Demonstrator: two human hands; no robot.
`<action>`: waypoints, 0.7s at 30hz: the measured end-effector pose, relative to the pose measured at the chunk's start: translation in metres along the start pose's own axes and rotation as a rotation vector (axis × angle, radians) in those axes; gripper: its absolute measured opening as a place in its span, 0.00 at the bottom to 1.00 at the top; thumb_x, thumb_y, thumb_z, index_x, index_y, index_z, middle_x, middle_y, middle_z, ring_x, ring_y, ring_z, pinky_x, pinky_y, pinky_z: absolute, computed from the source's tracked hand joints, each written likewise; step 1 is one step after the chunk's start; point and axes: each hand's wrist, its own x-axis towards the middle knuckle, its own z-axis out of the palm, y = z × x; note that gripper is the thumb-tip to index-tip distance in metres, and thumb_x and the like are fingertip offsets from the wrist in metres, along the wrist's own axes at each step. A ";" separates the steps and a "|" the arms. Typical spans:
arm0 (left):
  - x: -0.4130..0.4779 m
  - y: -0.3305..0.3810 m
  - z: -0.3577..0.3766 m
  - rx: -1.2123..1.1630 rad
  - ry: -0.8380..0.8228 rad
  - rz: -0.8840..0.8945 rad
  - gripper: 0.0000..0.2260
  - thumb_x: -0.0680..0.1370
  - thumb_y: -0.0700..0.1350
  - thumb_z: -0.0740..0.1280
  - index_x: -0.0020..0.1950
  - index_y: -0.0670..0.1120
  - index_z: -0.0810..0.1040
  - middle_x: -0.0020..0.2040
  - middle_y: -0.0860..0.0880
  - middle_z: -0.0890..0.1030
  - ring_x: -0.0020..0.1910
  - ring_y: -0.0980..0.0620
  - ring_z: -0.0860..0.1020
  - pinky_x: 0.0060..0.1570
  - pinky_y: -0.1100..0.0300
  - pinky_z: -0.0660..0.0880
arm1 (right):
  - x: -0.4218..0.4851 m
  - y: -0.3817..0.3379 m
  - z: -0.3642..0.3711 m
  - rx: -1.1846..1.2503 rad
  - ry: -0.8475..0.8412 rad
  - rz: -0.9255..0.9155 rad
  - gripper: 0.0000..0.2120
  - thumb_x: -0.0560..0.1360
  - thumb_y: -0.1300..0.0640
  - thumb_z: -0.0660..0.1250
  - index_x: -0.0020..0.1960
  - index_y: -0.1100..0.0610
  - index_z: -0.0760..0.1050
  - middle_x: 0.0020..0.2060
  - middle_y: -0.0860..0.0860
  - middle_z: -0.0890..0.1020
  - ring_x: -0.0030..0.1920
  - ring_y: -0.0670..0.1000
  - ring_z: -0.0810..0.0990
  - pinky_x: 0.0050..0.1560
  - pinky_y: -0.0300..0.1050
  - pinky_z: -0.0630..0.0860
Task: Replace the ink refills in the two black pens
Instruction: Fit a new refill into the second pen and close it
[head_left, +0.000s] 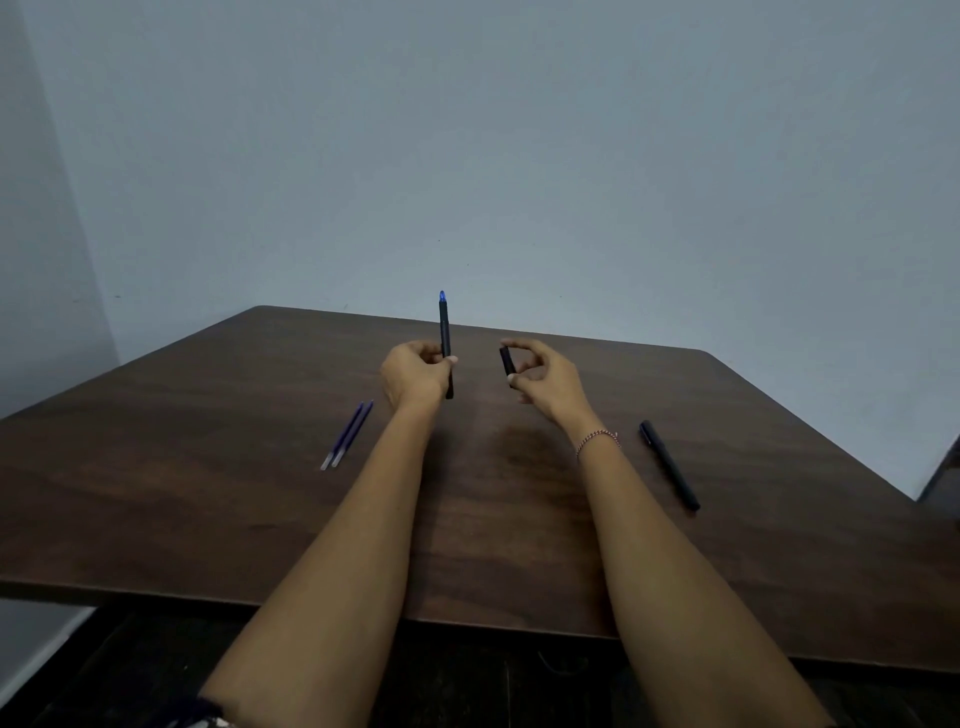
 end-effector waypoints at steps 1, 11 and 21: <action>0.000 0.000 0.001 0.005 -0.015 0.009 0.09 0.71 0.41 0.73 0.51 0.43 0.81 0.40 0.50 0.79 0.44 0.50 0.80 0.52 0.51 0.79 | 0.000 0.000 0.001 0.015 0.003 -0.006 0.21 0.73 0.69 0.66 0.62 0.52 0.75 0.38 0.48 0.71 0.36 0.46 0.74 0.40 0.40 0.79; -0.007 0.000 0.008 0.181 -0.263 0.159 0.12 0.70 0.42 0.75 0.51 0.42 0.81 0.40 0.49 0.80 0.45 0.49 0.80 0.51 0.51 0.79 | 0.002 -0.007 -0.003 0.450 0.145 0.061 0.13 0.74 0.66 0.68 0.53 0.57 0.67 0.39 0.54 0.77 0.38 0.51 0.82 0.33 0.38 0.80; -0.010 0.000 0.008 0.334 -0.347 0.248 0.09 0.67 0.43 0.77 0.46 0.50 0.82 0.37 0.56 0.80 0.42 0.54 0.80 0.49 0.55 0.78 | 0.005 -0.009 -0.019 1.085 0.369 0.095 0.13 0.76 0.70 0.63 0.58 0.60 0.66 0.41 0.58 0.78 0.37 0.52 0.83 0.38 0.39 0.81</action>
